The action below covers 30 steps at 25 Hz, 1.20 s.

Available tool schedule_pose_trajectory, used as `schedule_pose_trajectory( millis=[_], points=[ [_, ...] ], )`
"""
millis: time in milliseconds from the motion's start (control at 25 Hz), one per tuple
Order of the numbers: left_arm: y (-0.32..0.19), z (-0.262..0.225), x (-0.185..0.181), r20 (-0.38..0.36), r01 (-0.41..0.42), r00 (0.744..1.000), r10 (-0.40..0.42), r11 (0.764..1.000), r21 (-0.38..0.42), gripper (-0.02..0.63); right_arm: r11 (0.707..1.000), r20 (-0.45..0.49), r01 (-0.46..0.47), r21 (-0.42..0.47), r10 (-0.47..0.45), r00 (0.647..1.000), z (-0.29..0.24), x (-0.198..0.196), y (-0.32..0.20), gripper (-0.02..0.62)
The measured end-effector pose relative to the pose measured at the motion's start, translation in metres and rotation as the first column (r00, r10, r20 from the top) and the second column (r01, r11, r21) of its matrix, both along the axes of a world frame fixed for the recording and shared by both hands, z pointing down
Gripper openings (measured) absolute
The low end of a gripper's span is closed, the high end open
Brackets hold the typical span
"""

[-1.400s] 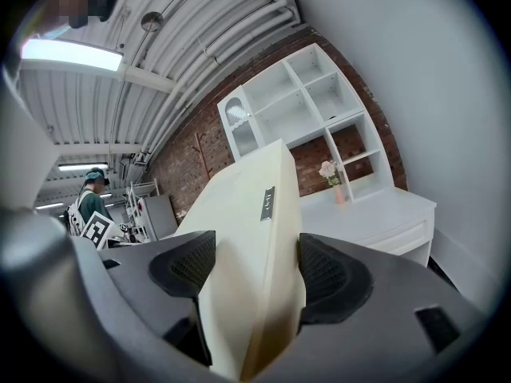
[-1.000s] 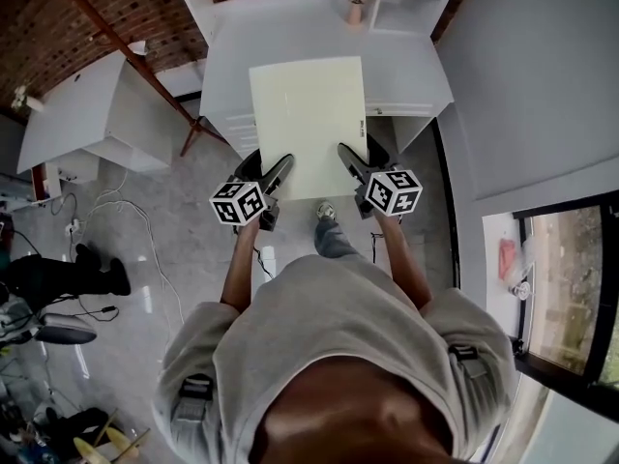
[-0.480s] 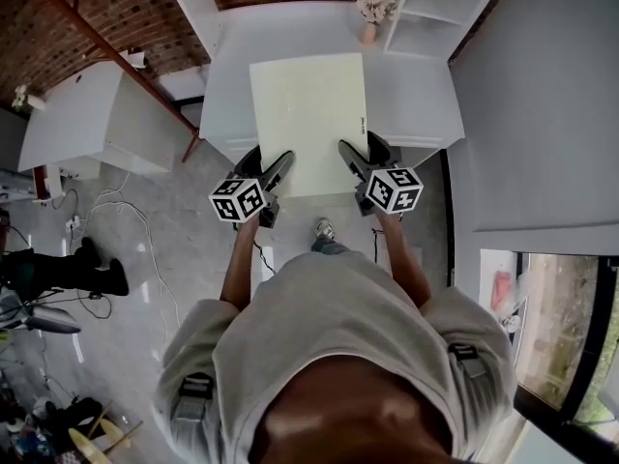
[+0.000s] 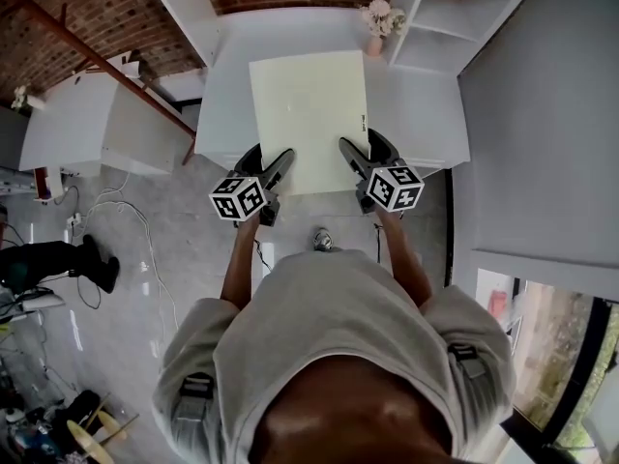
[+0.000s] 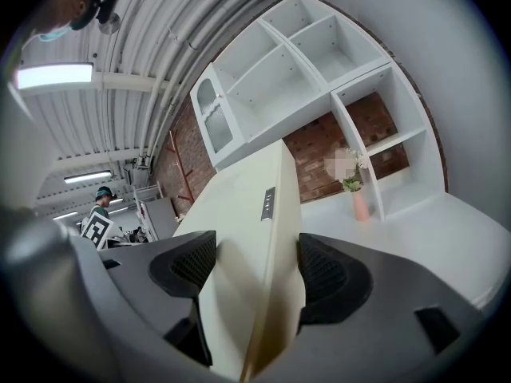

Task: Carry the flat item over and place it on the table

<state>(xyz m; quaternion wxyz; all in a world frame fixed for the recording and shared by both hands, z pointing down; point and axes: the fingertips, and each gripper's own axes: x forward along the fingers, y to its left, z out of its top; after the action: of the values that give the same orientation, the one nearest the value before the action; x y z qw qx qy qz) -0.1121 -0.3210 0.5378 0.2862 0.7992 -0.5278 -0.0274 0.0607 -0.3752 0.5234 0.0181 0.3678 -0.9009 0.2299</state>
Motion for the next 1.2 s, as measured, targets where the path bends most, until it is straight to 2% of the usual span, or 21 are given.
schedule_pose_trajectory(
  millis=[400,840,1200],
  points=[
    [-0.015,0.013,0.001,0.018,0.006,1.000,-0.005,0.999,-0.046,0.370,0.999,0.017,0.005,-0.044,-0.005,1.000,0.019,0.001,-0.016,0.339],
    [-0.014,0.024,0.006,0.020,-0.035,0.999,0.037,0.995,-0.097,0.370,0.996,0.022,-0.031,-0.086,0.033,0.999,0.032,0.008,-0.009,0.337],
    [-0.013,0.055,-0.030,-0.020,-0.057,0.998,0.055,0.986,-0.156,0.370,0.990,-0.025,-0.037,-0.136,0.034,0.999,0.057,-0.028,-0.008,0.337]
  ],
)
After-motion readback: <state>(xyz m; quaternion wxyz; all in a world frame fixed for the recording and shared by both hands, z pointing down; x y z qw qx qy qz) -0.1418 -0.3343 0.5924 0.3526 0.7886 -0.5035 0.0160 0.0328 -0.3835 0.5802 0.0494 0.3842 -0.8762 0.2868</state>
